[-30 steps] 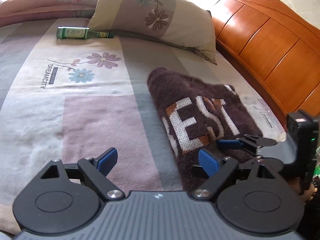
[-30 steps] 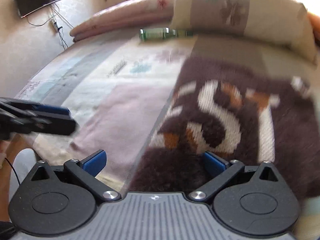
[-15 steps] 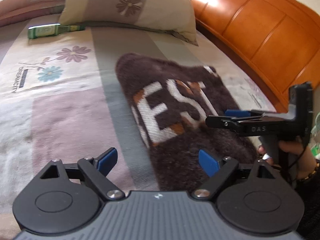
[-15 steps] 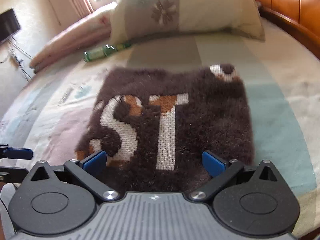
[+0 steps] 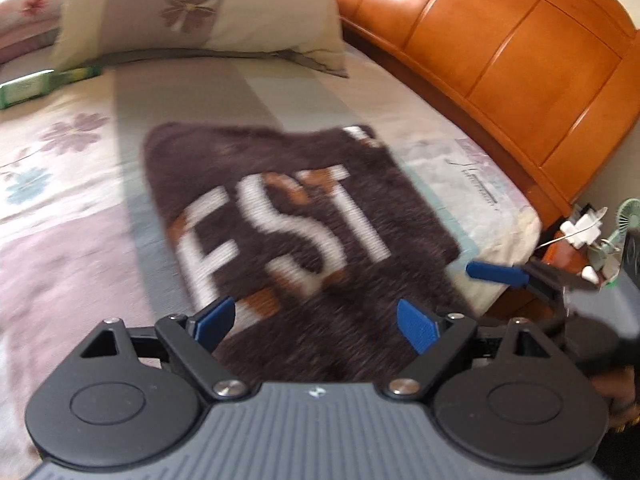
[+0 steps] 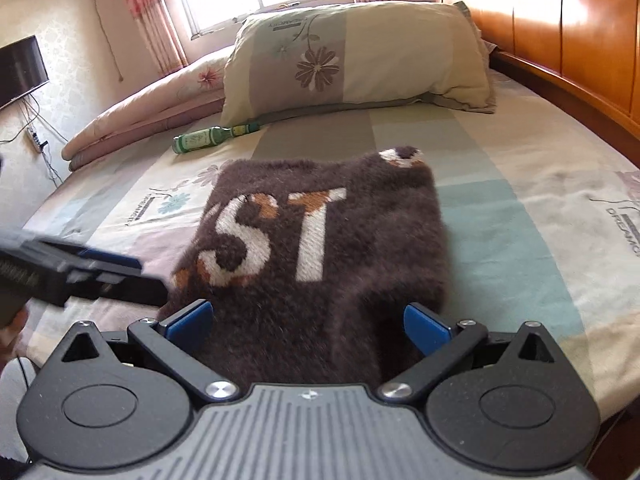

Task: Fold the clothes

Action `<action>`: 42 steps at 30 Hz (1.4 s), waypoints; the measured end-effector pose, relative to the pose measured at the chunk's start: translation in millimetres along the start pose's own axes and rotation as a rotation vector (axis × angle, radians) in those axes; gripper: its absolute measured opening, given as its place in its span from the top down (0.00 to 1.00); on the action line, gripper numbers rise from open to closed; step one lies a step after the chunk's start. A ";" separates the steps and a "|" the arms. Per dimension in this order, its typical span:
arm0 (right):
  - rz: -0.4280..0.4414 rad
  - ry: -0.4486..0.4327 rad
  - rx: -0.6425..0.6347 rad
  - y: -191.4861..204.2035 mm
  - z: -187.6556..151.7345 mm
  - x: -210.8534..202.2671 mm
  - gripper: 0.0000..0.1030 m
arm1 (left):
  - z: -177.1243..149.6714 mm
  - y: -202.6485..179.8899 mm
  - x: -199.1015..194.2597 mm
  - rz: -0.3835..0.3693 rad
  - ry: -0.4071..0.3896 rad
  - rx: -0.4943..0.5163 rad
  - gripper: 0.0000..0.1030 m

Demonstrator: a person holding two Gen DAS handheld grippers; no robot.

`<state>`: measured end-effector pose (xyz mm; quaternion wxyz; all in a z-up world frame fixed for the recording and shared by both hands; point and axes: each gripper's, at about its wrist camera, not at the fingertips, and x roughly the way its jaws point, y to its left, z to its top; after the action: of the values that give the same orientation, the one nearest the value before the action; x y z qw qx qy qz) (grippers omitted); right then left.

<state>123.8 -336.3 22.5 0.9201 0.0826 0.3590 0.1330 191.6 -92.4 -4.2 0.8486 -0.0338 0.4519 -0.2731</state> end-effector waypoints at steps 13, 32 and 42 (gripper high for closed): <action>0.062 -0.007 0.116 -30.5 -9.0 -13.7 0.00 | 18.3 9.9 34.3 -0.161 -0.031 -0.064 0.14; 0.428 0.191 0.708 -173.8 14.4 75.7 0.00 | -7.4 162.1 34.2 -0.398 -0.035 -0.679 0.14; 0.505 0.320 0.685 -174.4 27.4 127.6 0.00 | -2.7 184.0 104.1 -0.477 0.095 -0.777 0.14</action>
<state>265.0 -464.9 -82.2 0.7116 0.4456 0.4884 0.2378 315.2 12.8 -139.7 0.6650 -0.4400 0.5386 -0.2722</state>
